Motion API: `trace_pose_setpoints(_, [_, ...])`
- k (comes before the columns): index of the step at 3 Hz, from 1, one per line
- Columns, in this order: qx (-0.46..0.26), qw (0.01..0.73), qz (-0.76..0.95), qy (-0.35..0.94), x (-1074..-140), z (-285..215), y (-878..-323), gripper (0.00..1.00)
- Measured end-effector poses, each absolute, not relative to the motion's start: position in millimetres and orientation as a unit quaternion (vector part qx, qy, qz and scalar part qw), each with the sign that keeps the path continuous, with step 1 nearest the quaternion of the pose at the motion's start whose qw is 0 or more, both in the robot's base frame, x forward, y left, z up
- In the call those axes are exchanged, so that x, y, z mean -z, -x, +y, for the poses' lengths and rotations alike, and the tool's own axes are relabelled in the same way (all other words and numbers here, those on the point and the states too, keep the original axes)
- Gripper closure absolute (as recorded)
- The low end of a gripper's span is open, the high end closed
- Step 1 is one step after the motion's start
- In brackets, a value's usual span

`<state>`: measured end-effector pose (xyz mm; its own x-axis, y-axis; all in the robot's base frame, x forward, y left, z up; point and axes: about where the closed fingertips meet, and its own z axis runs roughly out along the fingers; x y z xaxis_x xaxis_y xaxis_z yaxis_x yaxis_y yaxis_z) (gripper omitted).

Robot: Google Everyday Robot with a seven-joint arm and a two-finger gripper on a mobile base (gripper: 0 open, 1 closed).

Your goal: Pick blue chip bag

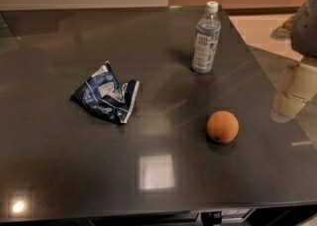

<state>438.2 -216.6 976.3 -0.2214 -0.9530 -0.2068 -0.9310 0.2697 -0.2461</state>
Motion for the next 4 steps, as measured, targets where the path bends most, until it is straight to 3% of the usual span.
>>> trace_pose_setpoints(2, [0.027, 0.166, 0.772, 0.613, -977.1, -200.0, -447.0, 0.0])
trace_pose_setpoints(4, [-0.021, 0.186, 0.739, 0.647, -967.1, -125.4, -470.9, 0.0])
